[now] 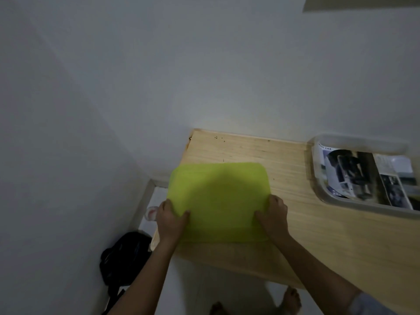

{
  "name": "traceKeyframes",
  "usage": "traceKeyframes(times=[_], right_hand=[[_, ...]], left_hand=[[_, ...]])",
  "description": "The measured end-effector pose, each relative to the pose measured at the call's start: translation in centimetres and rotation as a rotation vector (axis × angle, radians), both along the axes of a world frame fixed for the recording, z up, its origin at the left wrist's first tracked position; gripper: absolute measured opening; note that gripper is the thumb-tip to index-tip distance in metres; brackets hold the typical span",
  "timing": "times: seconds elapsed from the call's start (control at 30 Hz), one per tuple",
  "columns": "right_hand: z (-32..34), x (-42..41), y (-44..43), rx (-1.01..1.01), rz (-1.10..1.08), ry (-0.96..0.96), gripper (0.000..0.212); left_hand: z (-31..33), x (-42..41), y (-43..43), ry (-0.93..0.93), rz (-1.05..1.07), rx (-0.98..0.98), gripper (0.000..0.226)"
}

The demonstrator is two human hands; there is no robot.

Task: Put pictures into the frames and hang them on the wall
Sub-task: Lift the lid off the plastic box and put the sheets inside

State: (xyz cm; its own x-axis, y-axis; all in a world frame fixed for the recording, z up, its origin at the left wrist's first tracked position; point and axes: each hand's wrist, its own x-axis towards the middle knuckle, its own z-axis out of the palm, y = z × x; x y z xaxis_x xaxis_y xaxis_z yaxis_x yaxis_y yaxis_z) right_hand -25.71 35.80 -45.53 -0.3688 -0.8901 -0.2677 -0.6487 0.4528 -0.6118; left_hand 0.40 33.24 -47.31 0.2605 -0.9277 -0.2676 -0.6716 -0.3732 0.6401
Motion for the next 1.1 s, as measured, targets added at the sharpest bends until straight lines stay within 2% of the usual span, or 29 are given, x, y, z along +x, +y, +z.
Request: traceKeyframes(times=[0.23,0.43,0.57,0.7,0.83,0.97,1.1], right_hand=[[3.8,-4.1,-1.7,-0.191,-0.011,0.014,0.062],[7.0,-15.1,-1.5,-0.296,-0.114,0.065,0.056],[7.1,-23.9,0.6,-0.257,-0.22,0.073,0.067],[7.0,-32.3,2.7,-0.207,-0.313,0.157,0.056],[5.5,-38.7,3.1,-0.168,-0.31,0.204,0.056],[4.3,-42.2,2.0,-0.115,-0.262,0.213,0.057],[2.9,-43.0,1.9,-0.116,-0.217,0.172,0.048]], left_hand=[[3.1,-3.8,-1.5,0.143,0.149,-0.138,0.08],[6.3,-15.6,-3.3,0.157,0.038,-0.23,0.08],[6.8,-25.4,-3.0,0.116,-0.084,-0.222,0.08],[7.0,-34.4,-2.5,0.078,-0.192,-0.211,0.078],[6.6,-40.6,-3.1,0.032,-0.235,-0.208,0.077],[5.1,-43.5,-3.3,-0.015,-0.243,-0.175,0.076],[3.8,-43.0,-3.0,-0.012,-0.258,-0.119,0.075]])
